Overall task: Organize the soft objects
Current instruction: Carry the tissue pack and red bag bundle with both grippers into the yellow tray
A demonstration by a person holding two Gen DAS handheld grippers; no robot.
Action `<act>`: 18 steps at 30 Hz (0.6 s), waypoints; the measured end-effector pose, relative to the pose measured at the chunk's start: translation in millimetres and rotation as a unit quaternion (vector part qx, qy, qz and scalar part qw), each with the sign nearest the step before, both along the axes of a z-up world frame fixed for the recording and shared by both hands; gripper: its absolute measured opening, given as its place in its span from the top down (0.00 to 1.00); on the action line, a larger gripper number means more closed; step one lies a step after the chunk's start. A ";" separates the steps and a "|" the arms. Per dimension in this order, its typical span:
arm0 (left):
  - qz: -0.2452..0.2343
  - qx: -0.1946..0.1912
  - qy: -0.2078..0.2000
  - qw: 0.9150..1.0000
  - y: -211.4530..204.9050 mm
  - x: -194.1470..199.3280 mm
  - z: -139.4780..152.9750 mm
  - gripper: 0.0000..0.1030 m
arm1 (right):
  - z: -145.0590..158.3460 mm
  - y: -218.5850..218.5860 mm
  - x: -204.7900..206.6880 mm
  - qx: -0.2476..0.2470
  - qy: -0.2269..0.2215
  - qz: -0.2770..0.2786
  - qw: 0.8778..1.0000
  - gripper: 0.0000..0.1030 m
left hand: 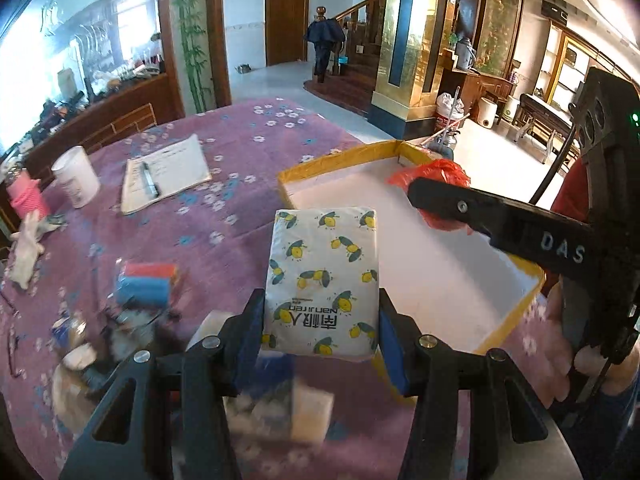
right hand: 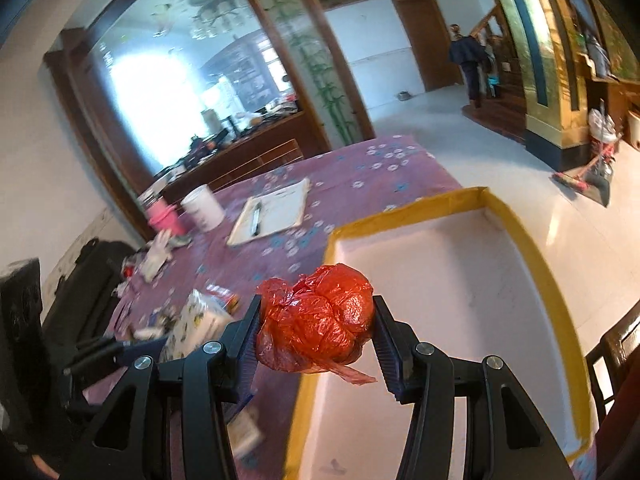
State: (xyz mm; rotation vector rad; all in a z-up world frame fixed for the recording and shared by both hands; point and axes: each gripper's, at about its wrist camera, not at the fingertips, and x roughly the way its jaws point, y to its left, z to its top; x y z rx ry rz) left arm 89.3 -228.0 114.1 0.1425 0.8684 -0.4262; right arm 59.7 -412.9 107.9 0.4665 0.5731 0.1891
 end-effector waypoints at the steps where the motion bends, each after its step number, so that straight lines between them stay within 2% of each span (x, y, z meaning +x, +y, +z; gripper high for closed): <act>1: 0.000 0.001 0.006 1.000 -8.3 9.5 -2.4 0.50 | 0.2 -8.8 9.8 0.012 0.006 -0.005 1.000 0.47; 5: 0.006 -0.001 0.022 1.000 -34.5 42.5 -15.1 0.50 | -5.8 -32.5 46.0 0.028 0.029 -0.037 0.998 0.47; 11: 0.022 -0.001 0.053 0.998 -69.5 93.2 -49.2 0.50 | -32.4 -60.6 102.9 0.050 0.086 -0.076 0.992 0.47; 14: 0.038 -0.002 0.067 0.997 -75.7 111.3 -64.7 0.50 | -47.9 -67.8 116.5 0.043 0.106 -0.085 0.990 0.47; 18: 0.033 -0.007 0.077 0.996 -87.0 121.1 -79.1 0.50 | -71.0 -72.6 124.1 0.051 0.132 -0.083 0.986 0.47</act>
